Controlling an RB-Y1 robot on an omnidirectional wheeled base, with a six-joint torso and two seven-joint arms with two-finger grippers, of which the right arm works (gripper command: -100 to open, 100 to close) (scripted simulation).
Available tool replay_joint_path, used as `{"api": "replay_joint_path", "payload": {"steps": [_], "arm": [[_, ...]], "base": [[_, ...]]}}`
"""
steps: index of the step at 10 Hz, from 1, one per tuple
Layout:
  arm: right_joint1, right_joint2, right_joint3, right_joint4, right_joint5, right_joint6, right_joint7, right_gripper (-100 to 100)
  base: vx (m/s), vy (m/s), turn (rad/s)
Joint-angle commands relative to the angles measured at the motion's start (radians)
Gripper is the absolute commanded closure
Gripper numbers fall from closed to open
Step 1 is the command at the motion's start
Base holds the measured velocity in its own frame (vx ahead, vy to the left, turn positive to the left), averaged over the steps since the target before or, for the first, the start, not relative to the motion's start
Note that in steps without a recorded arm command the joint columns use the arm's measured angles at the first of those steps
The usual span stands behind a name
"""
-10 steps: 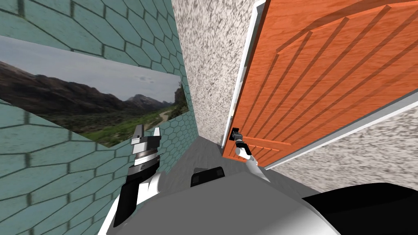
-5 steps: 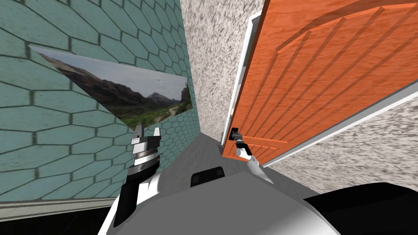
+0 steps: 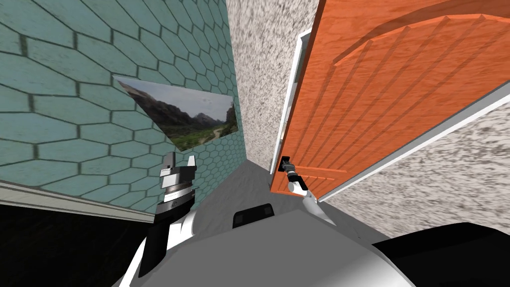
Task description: Pull the door open
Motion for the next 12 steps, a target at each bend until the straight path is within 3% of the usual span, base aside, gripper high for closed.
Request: {"api": "replay_joint_path", "payload": {"steps": [1, 8, 10, 12], "arm": [[0.007, -0.012, 0.015, -0.006, 0.000, -0.006, -0.013, 100], [0.041, -0.072, 0.080, -0.034, -0.003, -0.028, -0.069, 100], [0.042, -0.075, 0.081, -0.033, -0.003, -0.028, -0.070, 100], [0.055, -0.092, 0.101, -0.040, -0.001, -0.035, -0.088, 100]], "base": [[-0.233, -0.037, 0.150], [-0.226, -0.047, 0.131], [-0.142, -0.011, 0.059], [-0.151, -0.045, 0.106]]}}
